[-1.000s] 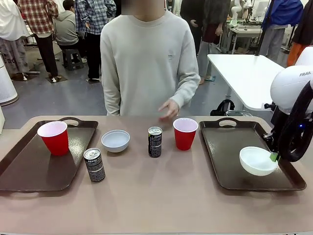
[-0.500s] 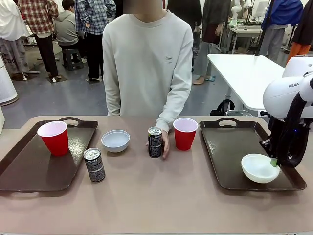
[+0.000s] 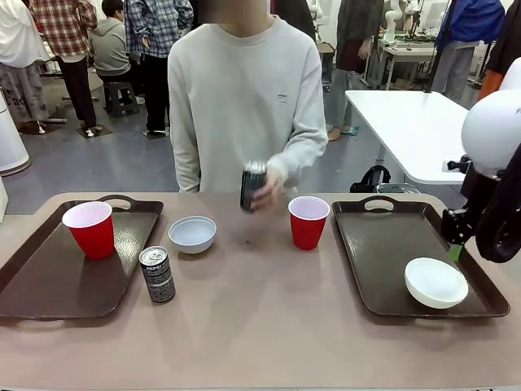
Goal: Prepare tableware on both trays.
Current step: Pick up a Picnic Bowl from the table and place it on a Handle tray.
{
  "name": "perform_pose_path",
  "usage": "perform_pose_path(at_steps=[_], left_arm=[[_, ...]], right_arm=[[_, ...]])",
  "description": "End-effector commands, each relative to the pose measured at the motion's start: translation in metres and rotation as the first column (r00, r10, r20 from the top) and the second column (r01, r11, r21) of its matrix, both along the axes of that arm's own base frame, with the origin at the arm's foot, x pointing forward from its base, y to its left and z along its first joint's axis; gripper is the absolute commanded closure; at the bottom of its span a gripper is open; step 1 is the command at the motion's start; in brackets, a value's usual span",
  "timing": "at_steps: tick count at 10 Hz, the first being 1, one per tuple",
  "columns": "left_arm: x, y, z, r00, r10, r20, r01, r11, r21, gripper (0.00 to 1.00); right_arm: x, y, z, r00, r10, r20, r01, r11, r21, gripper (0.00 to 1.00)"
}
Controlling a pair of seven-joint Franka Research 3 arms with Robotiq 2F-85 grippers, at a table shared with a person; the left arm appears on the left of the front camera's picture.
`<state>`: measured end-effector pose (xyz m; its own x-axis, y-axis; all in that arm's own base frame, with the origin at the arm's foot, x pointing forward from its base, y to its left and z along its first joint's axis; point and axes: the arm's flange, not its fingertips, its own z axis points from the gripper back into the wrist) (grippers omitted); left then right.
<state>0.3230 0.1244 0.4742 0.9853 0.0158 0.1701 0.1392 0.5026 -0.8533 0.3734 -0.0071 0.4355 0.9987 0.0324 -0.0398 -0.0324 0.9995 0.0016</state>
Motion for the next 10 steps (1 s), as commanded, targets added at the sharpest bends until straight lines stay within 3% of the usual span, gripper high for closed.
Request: perform_pose_path(at_steps=[1, 3, 5, 6, 7, 9, 10], left_arm=[[-0.001, 0.001, 0.001, 1.000, -0.005, 0.009, 0.005, 1.000, -0.014, 0.00], [-0.001, 0.001, 0.001, 1.000, -0.005, 0.009, 0.005, 1.000, -0.014, 0.00], [-0.001, 0.001, 0.001, 1.000, -0.005, 0.009, 0.005, 1.000, -0.014, 0.00], [-0.001, 0.001, 0.001, 1.000, -0.005, 0.009, 0.005, 1.000, -0.014, 0.00], [-0.001, 0.001, 0.001, 1.000, -0.005, 0.009, 0.005, 1.000, -0.014, 0.00], [-0.001, 0.001, 0.001, 1.000, -0.005, 0.009, 0.005, 1.000, -0.014, 0.00], [-0.001, 0.001, 0.001, 1.000, -0.005, 0.009, 0.005, 1.000, -0.014, 0.00]], right_arm=[[-0.020, -0.004, 0.027, 0.996, 0.083, -0.019, -0.079, 0.985, 0.154, 0.35], [-0.041, -0.013, 0.067, 0.989, 0.151, -0.001, -0.142, 0.934, 0.327, 0.16], [-0.066, -0.033, 0.105, 0.978, 0.197, 0.062, -0.199, 0.817, 0.541, 0.00], [-0.074, -0.046, 0.120, 0.992, 0.066, 0.104, -0.121, 0.685, 0.719, 0.00], [-0.084, -0.063, 0.131, 0.990, -0.091, 0.112, -0.050, 0.511, 0.858, 0.00], [-0.112, -0.092, 0.133, 0.975, -0.195, 0.110, -0.065, 0.220, 0.973, 0.00], [-0.115, -0.109, 0.125, 0.979, -0.188, 0.076, -0.051, 0.137, 0.989, 0.00]])
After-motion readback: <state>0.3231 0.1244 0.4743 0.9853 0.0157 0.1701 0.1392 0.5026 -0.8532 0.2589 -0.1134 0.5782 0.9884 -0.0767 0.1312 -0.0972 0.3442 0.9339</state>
